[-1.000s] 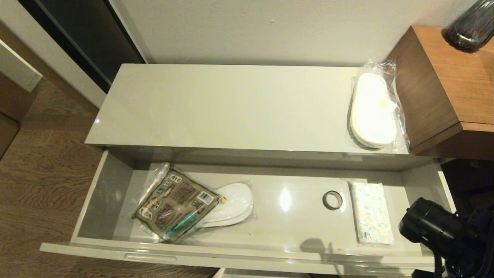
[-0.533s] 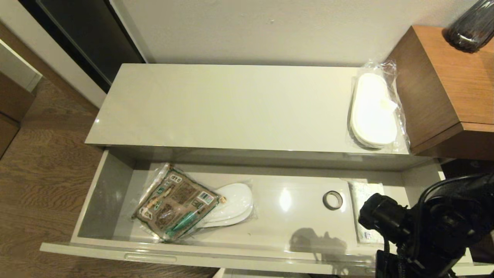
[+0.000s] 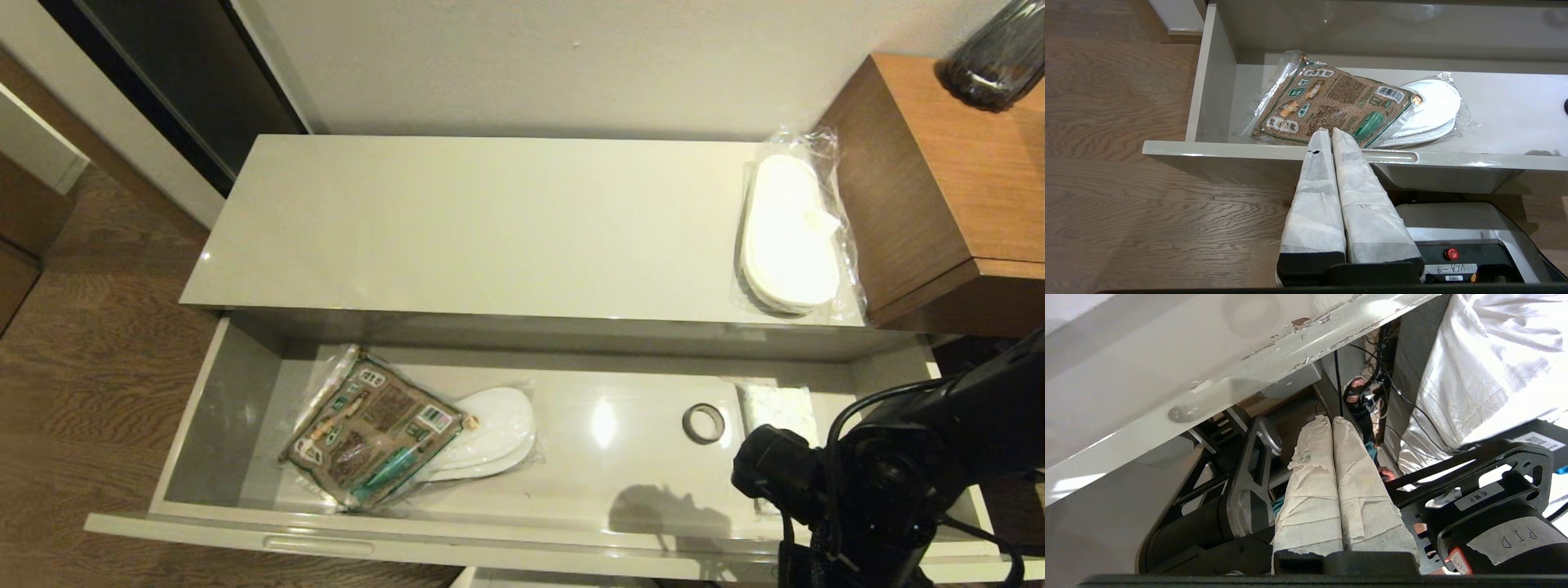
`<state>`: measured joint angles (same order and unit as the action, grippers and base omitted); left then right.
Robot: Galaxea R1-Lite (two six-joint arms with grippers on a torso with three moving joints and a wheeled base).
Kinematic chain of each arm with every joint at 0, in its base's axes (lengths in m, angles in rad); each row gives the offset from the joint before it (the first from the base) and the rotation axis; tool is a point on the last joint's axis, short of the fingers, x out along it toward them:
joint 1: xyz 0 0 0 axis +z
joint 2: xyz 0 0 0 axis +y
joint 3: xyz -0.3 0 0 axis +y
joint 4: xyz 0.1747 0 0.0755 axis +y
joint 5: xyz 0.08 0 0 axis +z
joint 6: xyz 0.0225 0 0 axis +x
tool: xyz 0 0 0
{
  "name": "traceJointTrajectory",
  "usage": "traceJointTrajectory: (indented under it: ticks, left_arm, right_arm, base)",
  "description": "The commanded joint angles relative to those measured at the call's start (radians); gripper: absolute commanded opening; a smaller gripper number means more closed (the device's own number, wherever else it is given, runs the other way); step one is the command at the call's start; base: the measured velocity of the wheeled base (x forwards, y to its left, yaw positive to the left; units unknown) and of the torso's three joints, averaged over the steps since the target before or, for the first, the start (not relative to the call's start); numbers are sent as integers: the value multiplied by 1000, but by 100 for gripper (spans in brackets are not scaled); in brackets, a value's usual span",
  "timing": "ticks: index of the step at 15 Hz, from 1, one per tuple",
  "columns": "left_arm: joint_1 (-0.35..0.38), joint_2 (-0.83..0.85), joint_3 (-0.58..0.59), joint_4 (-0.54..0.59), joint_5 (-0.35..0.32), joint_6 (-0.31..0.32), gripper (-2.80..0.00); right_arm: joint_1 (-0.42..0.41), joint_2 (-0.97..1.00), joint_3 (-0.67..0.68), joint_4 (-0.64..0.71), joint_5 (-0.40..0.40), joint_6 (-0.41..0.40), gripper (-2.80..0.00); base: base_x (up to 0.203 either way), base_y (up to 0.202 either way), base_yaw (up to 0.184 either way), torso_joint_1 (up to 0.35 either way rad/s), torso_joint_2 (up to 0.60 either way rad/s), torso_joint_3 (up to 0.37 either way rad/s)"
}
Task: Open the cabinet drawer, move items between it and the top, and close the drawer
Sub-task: Close the drawer
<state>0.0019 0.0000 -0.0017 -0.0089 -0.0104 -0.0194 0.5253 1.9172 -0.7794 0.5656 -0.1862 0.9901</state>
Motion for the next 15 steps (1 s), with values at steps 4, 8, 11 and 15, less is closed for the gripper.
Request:
traceJointTrajectory:
  ticks: [4,8,11,15]
  left_arm:
    - [0,2,0,0,0,-1,-280]
    - [1,2,0,0,0,1,-280]
    - [0,2,0,0,0,-1,-280]
    - [0,2,0,0,0,-1,-280]
  right_arm:
    - [-27,43,-67,3,-17,2,-280]
    - [-89,98,-196,13,-50,-11,-280]
    - [-138,118,-259,15,-54,-38,-280]
    - [-192,133,-446,77,-66,-49,-280]
  base:
    - [0,0,0,0,0,0]
    - [0,0,0,0,0,0]
    - [0,0,0,0,0,0]
    - [0,0,0,0,0,0]
